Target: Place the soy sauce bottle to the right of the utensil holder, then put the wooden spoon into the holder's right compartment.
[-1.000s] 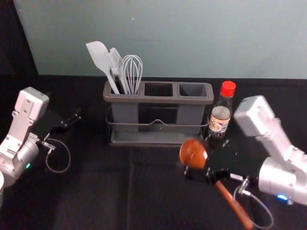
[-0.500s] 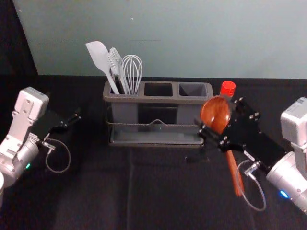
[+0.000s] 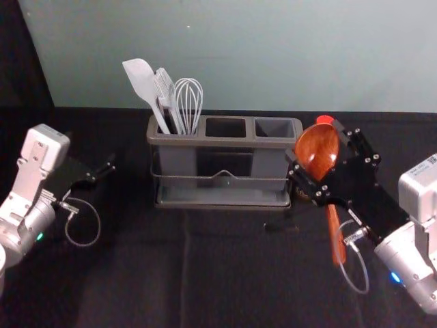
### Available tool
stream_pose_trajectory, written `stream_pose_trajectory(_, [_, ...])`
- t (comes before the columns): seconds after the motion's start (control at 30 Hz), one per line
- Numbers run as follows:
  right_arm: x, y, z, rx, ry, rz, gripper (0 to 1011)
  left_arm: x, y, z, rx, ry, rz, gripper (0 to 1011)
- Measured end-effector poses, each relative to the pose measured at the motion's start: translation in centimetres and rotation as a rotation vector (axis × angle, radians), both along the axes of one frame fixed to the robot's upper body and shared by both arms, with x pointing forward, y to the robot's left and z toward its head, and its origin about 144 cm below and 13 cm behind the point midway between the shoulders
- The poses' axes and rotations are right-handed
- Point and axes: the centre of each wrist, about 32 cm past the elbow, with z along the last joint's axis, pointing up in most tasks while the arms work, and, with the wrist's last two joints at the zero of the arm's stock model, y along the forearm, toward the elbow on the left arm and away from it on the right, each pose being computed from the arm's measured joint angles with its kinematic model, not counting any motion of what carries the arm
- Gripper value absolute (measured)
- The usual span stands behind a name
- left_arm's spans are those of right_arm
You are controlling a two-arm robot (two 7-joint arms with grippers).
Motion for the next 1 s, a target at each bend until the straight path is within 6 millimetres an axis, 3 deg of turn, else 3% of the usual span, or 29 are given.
stream_pose_trajectory(0.5, [0.0,-0.1,0.0,0.001,0.0,0.001,837,0.0,0.0,0.0,0.0,0.0,0.0,1005])
stream_pose_trajectory(0.67, [-0.2,-0.5,0.4,0.022,-0.074,0.003,837,0.0,0.0,0.0,0.0,0.0,0.0,1005])
stream_pose_trajectory(1.0, [2.6,-0.5,1.3,0.13,-0.247,0.078,837,0.0,0.0,0.0,0.0,0.0,0.0,1005])
